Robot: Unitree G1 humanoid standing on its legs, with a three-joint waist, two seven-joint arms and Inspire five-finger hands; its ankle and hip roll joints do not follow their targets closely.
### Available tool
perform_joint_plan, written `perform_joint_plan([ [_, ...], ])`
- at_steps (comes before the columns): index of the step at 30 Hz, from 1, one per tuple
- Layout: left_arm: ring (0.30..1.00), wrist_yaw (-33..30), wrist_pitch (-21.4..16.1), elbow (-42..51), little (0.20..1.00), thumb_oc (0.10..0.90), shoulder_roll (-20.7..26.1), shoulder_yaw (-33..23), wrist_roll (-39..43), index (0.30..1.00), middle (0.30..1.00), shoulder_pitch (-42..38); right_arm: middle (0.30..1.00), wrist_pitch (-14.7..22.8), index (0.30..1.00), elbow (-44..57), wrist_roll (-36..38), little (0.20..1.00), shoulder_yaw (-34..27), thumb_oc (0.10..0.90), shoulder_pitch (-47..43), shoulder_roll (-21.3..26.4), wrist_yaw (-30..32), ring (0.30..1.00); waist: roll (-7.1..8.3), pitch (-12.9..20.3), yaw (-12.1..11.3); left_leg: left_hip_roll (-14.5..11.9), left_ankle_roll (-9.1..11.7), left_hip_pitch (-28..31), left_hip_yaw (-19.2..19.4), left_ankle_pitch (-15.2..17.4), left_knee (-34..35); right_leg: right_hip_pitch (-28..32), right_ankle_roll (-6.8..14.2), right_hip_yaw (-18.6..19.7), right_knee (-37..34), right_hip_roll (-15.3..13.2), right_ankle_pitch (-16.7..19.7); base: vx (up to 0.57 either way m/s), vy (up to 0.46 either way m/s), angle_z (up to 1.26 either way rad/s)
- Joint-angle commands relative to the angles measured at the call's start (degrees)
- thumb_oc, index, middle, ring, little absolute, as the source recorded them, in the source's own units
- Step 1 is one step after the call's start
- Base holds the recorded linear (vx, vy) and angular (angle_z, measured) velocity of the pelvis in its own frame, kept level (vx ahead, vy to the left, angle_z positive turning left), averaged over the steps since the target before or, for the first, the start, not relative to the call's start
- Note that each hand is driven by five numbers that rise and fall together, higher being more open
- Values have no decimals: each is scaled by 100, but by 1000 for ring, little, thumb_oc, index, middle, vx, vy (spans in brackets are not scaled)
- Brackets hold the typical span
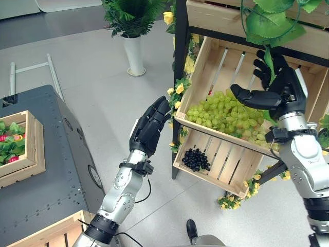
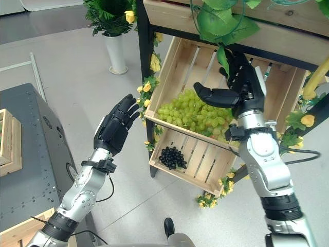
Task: Pick up the fruits from the basket on one side to the basket on the other side
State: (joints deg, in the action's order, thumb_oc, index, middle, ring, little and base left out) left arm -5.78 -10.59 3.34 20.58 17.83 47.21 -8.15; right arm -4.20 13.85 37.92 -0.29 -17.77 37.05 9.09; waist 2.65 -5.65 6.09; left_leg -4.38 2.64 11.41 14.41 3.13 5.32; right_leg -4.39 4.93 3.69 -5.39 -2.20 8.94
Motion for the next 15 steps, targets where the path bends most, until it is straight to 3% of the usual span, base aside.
perform_joint_plan([
  [1, 900, 119, -741, 288, 900, 800, 35, -200, -319, 900, 900, -430, 900, 823, 900, 448, 500, 900, -417, 800, -282, -56, -432, 900, 30, 491, -89, -390, 199, -434, -334, -4, -32, 506, 325, -481, 39, -532, -495, -8, 34, 2],
  [5, 900, 39, -844, 293, 900, 800, -10, -300, -430, 900, 900, -337, 900, 698, 900, 588, 920, 900, -146, 800, -88, -593, -802, 900, 47, 476, -257, -330, 179, -503, -523, -36, -32, 549, 314, -645, 39, -589, -508, -11, 30, 7],
  [9, 900, -120, -974, 307, 900, 800, -54, -330, -567, 900, 900, -302, 900, 901, 900, 601, 1110, 900, 200, 800, -3, -1002, -994, 900, 58, 456, -402, -271, 153, -565, -685, -80, -32, 598, 303, -799, 39, -632, -519, -7, 48, 11],
  [14, 900, -341, -1135, 319, 900, 800, -118, -462, -749, 900, 900, -179, 900, 843, 900, 609, 1789, 900, 609, 800, 181, -1583, -1541, 900, 52, 422, -619, -136, 110, -616, -890, -93, -32, 710, 301, -1014, 39, -705, -549, -1, 82, 15],
  [15, 900, -439, -1208, 316, 900, 800, -117, -558, -799, 900, 900, -123, 900, 859, 900, 573, 1881, 900, 785, 800, 218, -1743, -1887, 900, 49, 397, -722, -47, 72, -627, -961, -81, -32, 752, 310, -1096, 39, -744, -554, 2, 116, 17],
])
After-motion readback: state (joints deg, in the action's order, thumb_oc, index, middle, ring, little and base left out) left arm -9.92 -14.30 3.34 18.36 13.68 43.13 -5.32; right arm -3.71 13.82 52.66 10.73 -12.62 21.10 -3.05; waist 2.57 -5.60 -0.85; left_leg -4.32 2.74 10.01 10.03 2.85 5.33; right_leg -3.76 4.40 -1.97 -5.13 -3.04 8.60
